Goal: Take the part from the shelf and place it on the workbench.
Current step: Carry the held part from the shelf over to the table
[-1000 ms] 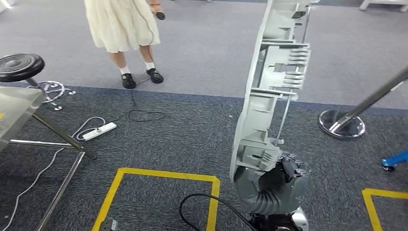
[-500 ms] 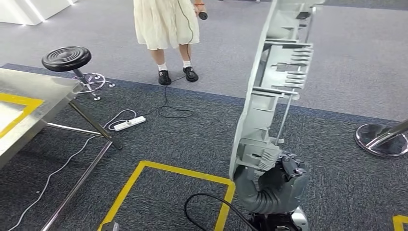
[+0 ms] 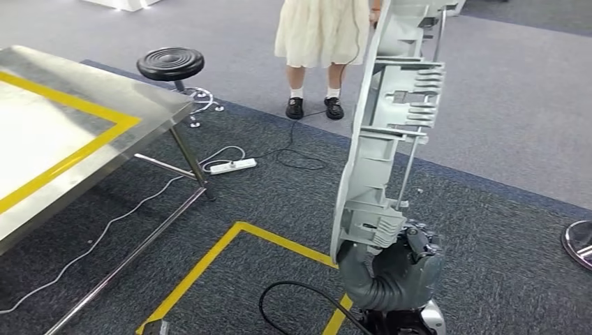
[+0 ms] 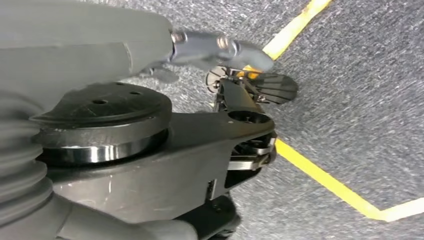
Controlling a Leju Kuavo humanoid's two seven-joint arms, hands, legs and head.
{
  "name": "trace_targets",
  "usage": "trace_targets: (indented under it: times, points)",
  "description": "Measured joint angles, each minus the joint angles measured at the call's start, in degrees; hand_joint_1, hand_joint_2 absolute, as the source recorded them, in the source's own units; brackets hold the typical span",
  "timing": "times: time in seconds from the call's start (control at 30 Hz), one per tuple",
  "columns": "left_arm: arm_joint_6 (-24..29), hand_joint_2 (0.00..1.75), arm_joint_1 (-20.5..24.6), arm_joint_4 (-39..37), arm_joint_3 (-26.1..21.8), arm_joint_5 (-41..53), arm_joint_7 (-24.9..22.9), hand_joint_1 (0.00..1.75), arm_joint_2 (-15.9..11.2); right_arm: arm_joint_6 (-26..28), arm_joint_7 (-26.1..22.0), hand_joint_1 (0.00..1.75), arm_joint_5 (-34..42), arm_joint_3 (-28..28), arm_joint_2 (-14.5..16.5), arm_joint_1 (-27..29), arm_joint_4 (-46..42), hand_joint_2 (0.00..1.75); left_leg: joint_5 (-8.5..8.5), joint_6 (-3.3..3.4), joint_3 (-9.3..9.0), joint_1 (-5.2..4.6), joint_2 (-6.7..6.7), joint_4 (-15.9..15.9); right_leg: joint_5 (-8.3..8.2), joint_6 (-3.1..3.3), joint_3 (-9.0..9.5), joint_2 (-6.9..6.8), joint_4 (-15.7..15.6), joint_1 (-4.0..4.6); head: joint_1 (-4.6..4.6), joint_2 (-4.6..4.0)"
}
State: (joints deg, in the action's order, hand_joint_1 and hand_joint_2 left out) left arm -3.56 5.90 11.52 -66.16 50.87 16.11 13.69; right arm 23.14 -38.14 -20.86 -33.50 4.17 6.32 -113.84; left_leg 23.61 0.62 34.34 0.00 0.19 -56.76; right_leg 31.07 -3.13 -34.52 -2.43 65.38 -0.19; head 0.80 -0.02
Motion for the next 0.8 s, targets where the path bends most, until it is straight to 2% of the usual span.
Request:
trace_targets:
  times: [0.03, 0.07, 0.1, 0.13, 0.17, 0.2, 0.23, 0.27, 0.3, 0.33, 0.37, 0.4, 0.47, 0.5, 0.53, 0.57, 0.6, 0.63, 0.67, 0.7, 0.77, 0.8]
  points:
    - [0.0, 1.75, 0.1, 0.0, 0.0, 0.0, 0.0, 0.0, 0.0, 0.0, 0.0, 1.75, 0.0, 0.0, 0.0, 0.0, 0.0, 1.75, -0.02, 0.19, 0.02, 0.04, -0.74, 0.0, 1.72, -0.1, -2.06, 1.25, 4.0, -0.03, 0.13, 0.0]
    - [0.0, 1.75, 0.1, 0.0, 0.0, 0.0, 0.0, 0.0, 0.0, 0.0, 0.0, 1.75, 0.1, 0.0, 0.0, 0.0, 0.0, 1.75, -0.04, 0.29, 0.04, 0.05, -1.58, 0.0, 2.86, -0.17, -3.99, 1.88, 7.6, -0.04, 0.2, 0.0]
    - [0.0, 1.75, 0.1, 0.0, 0.0, 0.0, 0.0, 0.0, 0.0, 0.0, 0.1, 1.75, 0.1, 0.0, 0.0, 0.0, 0.0, 1.75, -0.04, 0.31, 0.03, 0.06, -2.45, 0.0, 3.02, -0.21, -5.24, 2.17, 9.5, -0.04, 0.21, 0.0]
    - [0.0, 1.75, 0.0, 0.0, 0.0, 0.0, 0.0, 0.0, 0.0, 0.0, 0.1, 1.75, 0.1, 0.0, 0.0, 0.0, 0.0, 1.75, -0.05, 0.28, 0.0, 0.08, -3.38, -0.1, 2.01, -0.2, -5.41, 2.33, 9.2, -0.09, 0.2, 0.0]
    - [0.0, 1.75, 0.0, 0.0, 0.0, 0.0, 0.0, 0.0, 0.0, 0.0, 0.1, 1.75, 0.1, 0.0, 0.0, 0.0, 0.0, 1.75, -0.06, 0.21, -0.05, 0.13, -4.31, -0.1, 0.08, -0.14, -4.46, 2.64, 6.6, -0.2, 0.2, 0.0]
    - [0.0, 1.75, 0.0, 0.0, 0.0, 0.0, 0.0, 0.0, 0.0, 0.0, 0.1, 1.75, 0.1, 0.0, 0.0, 0.0, 0.0, 1.75, -0.06, 0.06, -0.09, 0.22, -5.23, -0.2, -2.21, -0.13, -2.69, 3.55, 2.6, -0.41, 0.22, 0.0]
    - [-0.1, 1.75, 0.0, 0.0, 0.0, 0.0, 0.0, 0.0, 0.0, 0.0, 0.1, 1.75, 0.1, 0.0, 0.0, 0.0, 0.0, 1.75, -0.04, -0.2, -0.02, 0.21, -6.09, -0.3, -3.78, -0.13, -0.88, 4.94, -1.4, -0.68, 0.23, 0.0]
    - [-0.1, 1.75, 0.1, 0.0, 0.0, 0.0, 0.0, 0.0, 0.0, 0.0, 0.1, 1.75, 0.1, 0.0, 0.0, 0.0, 0.0, 1.75, -0.07, -0.54, 0.11, 0.24, -6.82, -0.4, -4.75, -0.08, 0.54, 6.13, -4.4, -0.88, 0.22, 0.0]
    - [-0.1, 1.75, 0.0, 0.0, 0.0, 0.0, 0.0, 0.0, 0.0, 0.0, 0.1, 1.75, 0.1, 0.0, 0.0, 0.0, 0.0, 1.75, -0.15, -0.94, 0.32, 0.3, -7.44, -0.5, -5.06, 0.03, 1.31, 7.0, -6.1, -0.94, 0.21, 0.0]
    - [-0.1, 1.75, 0.0, 0.0, 0.0, 0.0, 0.0, 0.0, 0.0, 0.0, 0.1, 1.75, 0.1, 0.0, 0.0, 0.0, 0.0, 1.75, -0.31, -1.36, 0.52, 0.38, -7.99, -0.4, -4.9, 0.28, 1.49, 7.14, -6.5, -0.85, 0.19, 0.0]
    - [-0.1, 1.75, -0.1, 0.0, 0.0, 0.0, 0.0, 0.0, -0.1, 0.0, 0.1, 1.75, 0.1, 0.0, 0.0, 0.0, 0.0, 1.75, -0.51, -1.74, 0.68, 0.54, -8.47, -0.2, -5.06, 0.63, 1.54, 6.59, -6.5, -0.76, 0.17, 0.0]
    - [-0.1, 1.75, -0.3, 0.0, 0.0, 0.0, 0.0, 0.0, -0.1, 0.0, 0.1, 1.75, 0.1, 0.0, 0.0, 0.0, 0.0, 1.75, -0.51, -2.06, 0.81, 0.58, -8.07, -0.2, -5.2, 1.02, 1.57, 5.96, -6.6, -0.72, 0.15, 0.0]
    - [-0.1, 1.75, -0.3, 0.0, 0.0, 0.0, 0.0, 0.0, 0.0, 0.0, 0.0, 1.75, 0.0, 0.0, 0.0, 0.0, 0.0, 1.75, 1.27, -2.59, 2.09, 0.39, -4.94, -2.6, -5.4, 1.78, 1.67, 4.42, -6.9, -0.77, -0.23, 0.0]
    - [-0.1, 1.75, -0.2, 0.0, 0.0, 0.0, 0.0, 0.0, 0.0, 0.0, 0.0, 1.75, 0.0, 0.0, 0.0, 0.0, 0.0, 1.75, 3.12, -2.78, 3.54, 0.28, -2.9, -5.6, -5.39, 2.04, 1.67, 3.57, -7.0, -0.71, -0.44, 0.0]
    - [-0.1, 1.75, -0.1, 0.0, 0.0, 0.0, 0.0, 0.0, 0.0, 0.0, 0.0, 1.75, 0.0, 0.0, 0.0, 0.1, 0.0, 1.75, 5.2, -2.96, 5.44, 0.25, -1.6, -9.6, -5.33, 2.23, 1.65, 2.71, -7.0, -0.63, -0.62, 0.0]
    - [-0.1, 1.75, -0.1, 0.0, 0.0, 0.0, 0.0, 0.0, -0.1, 0.0, 0.0, 1.75, 0.0, 0.0, 0.0, 0.1, 0.0, 1.75, 6.85, -3.08, 7.26, 0.29, -1.12, -13.5, -5.27, 2.32, 1.64, 1.84, -7.0, -0.56, -0.65, 0.0]
    - [-0.1, 1.75, -0.1, 0.0, 0.0, 0.0, 0.0, 0.0, -0.1, 0.0, 0.0, 1.75, 0.0, 0.0, 0.0, 0.1, 0.0, 1.75, 7.6, -3.14, 8.44, 0.32, -0.96, -16.1, -5.2, 2.38, 1.65, 0.98, -7.0, -0.52, -0.65, 0.0]
    - [-0.1, 1.75, -0.1, 0.0, 0.0, 0.0, 0.0, 0.0, -0.1, 0.0, 0.0, 1.75, 0.0, 0.0, 0.0, 0.1, 0.0, 1.75, 7.18, -3.16, 8.53, 0.33, -0.87, -16.6, -5.14, 2.38, 1.7, 0.16, -7.0, -0.5, -0.65, 0.0]
    - [-0.1, 1.75, -0.2, 0.0, 0.0, -0.1, 0.0, 0.0, -0.2, 0.0, -0.1, 1.75, 0.0, 0.0, 0.0, 0.2, 0.0, 1.75, 5.78, -3.12, 7.47, 0.34, -0.61, -14.8, -5.05, 2.34, 1.8, -0.6, -7.0, -0.49, -0.66, 0.0]
    - [-0.1, 1.75, -0.2, 0.0, 0.0, -0.1, 0.0, 0.0, -0.2, 0.0, -0.1, 1.75, 0.0, 0.0, 0.0, 0.2, 0.0, 1.75, 3.83, -3.02, 5.42, 0.3, 0.16, -11.2, -4.93, 2.22, 1.97, -1.33, -7.0, -0.48, -0.66, 0.0]
    - [-0.1, 1.75, -0.1, 0.0, 0.0, -0.3, 0.1, 0.0, -0.2, 0.1, -0.1, 1.75, -0.1, 0.0, 0.0, 0.2, 0.0, 1.75, 1.13, -2.63, 1.24, -0.01, 3.12, -3.6, -4.56, 1.72, 2.27, -2.53, -6.9, -0.15, -0.75, 0.0]
    - [-0.1, 1.75, 0.0, 0.0, 0.0, -0.3, 0.1, 0.0, -0.3, 0.1, -0.1, 1.75, -0.1, 0.0, 0.0, 0.2, 0.0, 1.75, 0.66, -2.34, 0.13, -0.18, 4.11, -1.4, -4.39, 1.45, 2.4, -3.1, -6.8, 0.07, -0.7, 0.0]
